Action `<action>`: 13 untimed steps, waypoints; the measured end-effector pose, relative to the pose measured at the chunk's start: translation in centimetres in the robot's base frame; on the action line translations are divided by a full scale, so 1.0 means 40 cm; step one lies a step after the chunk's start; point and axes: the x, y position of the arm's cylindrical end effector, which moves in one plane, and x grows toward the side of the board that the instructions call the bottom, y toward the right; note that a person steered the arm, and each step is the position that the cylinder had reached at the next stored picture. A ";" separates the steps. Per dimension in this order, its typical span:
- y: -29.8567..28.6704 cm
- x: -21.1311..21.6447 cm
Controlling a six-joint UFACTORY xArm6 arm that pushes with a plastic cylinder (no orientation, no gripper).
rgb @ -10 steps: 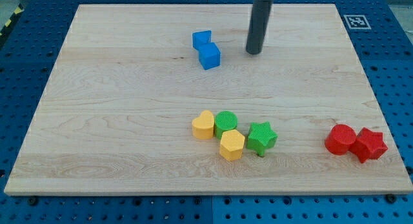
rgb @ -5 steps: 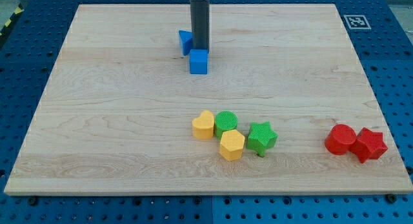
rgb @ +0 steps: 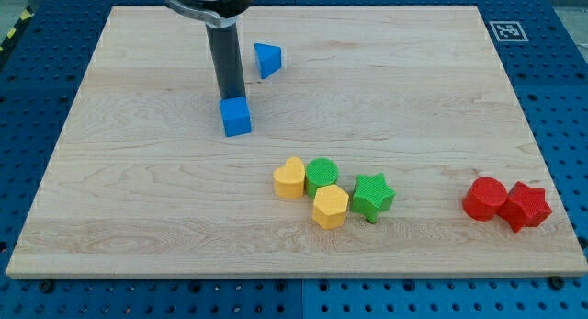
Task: Move the blue cube to the bottom left
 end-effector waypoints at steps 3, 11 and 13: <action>0.072 0.024; -0.213 0.225; -0.255 0.314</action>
